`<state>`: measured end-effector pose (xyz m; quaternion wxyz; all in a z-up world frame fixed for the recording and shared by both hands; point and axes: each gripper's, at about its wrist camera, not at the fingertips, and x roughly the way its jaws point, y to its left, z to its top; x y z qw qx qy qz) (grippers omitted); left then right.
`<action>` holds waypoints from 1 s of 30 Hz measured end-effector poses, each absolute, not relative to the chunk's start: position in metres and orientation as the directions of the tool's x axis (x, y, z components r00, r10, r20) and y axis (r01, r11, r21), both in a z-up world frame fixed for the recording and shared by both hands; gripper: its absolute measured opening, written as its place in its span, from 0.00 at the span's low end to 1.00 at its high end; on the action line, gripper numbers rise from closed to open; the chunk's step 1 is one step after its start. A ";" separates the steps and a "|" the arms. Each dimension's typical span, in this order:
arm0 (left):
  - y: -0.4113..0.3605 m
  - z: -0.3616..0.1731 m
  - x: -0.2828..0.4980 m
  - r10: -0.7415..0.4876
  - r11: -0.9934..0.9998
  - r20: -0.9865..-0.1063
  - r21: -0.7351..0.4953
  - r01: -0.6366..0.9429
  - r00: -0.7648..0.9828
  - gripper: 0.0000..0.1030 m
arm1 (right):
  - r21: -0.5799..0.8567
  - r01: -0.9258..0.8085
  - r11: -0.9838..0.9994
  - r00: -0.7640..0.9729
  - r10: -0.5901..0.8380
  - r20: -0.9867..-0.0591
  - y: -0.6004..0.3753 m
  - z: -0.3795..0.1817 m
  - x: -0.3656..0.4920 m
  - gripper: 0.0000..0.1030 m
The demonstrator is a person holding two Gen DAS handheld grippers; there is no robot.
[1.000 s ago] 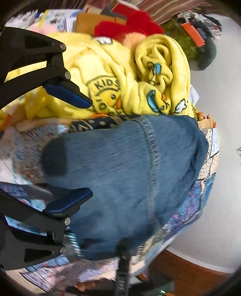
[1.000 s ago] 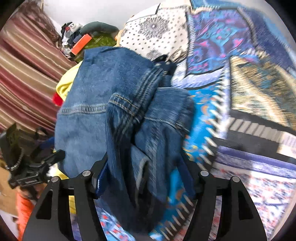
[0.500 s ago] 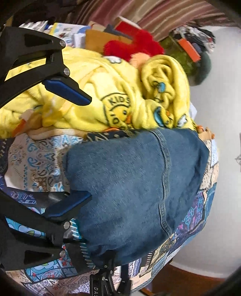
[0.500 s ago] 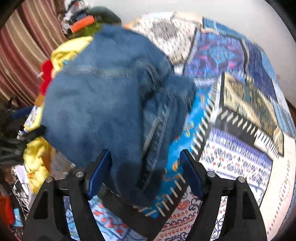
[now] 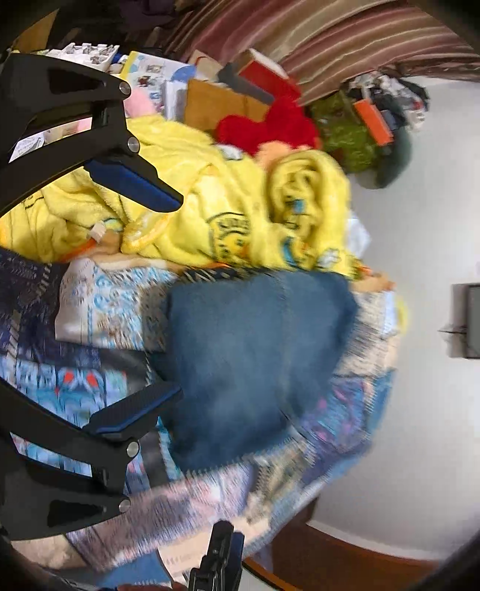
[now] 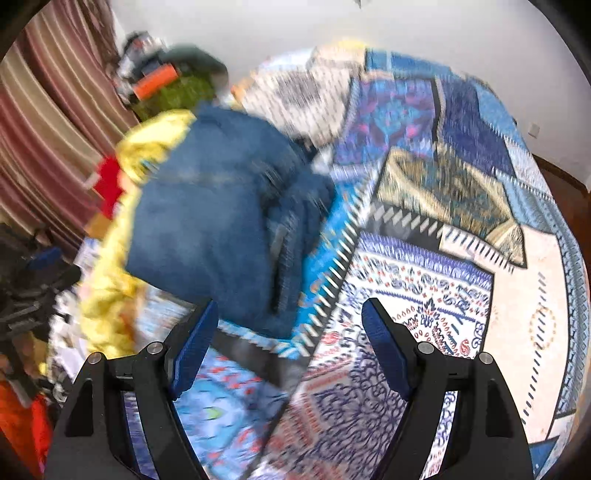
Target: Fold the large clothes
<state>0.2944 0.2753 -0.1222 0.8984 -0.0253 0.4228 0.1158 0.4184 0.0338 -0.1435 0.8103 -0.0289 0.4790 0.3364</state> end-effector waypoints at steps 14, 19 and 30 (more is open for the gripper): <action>0.172 0.046 0.151 0.136 0.989 -0.303 -0.023 -0.149 0.943 0.91 | 0.240 -0.721 0.650 0.551 0.748 -0.370 -0.021 0.026 0.284 0.75; 0.145 0.068 0.098 0.189 0.980 -0.139 -0.028 -0.195 0.972 0.91 | 0.173 -0.734 0.657 0.613 0.750 -0.248 -0.040 0.049 0.231 0.75; 0.111 0.055 0.046 0.274 0.961 -0.077 -0.024 -0.277 0.959 0.91 | 0.146 -0.708 0.691 0.671 0.723 -0.164 -0.056 0.043 0.184 0.75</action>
